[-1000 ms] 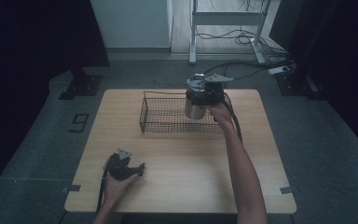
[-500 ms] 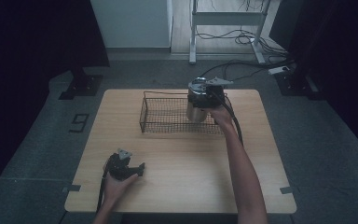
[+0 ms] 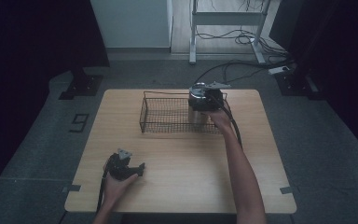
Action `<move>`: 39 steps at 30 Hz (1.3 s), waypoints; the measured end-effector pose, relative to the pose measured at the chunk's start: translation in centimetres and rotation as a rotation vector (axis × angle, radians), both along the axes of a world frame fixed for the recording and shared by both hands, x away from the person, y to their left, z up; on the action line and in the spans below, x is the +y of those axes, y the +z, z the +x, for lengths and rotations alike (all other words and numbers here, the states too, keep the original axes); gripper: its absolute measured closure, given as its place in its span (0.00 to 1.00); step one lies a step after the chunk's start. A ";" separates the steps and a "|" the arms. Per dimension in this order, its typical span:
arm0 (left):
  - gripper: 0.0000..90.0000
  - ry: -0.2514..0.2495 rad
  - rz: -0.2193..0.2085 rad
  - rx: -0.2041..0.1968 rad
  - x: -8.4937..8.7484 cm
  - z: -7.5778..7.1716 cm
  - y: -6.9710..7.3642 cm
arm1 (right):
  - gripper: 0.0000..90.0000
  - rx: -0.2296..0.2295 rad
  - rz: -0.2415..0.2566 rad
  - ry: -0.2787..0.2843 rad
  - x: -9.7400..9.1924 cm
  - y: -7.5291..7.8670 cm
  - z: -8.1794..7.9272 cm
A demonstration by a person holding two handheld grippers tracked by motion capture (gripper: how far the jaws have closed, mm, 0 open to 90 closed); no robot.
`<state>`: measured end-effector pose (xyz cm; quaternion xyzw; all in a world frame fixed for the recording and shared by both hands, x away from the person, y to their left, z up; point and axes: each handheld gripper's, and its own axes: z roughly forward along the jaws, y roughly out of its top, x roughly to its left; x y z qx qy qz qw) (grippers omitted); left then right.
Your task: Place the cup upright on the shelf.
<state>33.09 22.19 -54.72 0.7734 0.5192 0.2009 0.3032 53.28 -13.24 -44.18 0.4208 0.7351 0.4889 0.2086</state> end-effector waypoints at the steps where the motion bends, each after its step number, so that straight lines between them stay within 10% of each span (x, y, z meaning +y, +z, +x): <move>1: 0.10 0.000 -0.001 0.000 0.0 0.0 0.0 | 0.03 0.002 -0.001 -0.002 0.0 -0.1 0.0; 39: 0.11 0.000 -0.004 -0.003 0.0 0.0 0.0 | 0.03 0.060 -0.087 -0.035 0.7 -2.1 0.6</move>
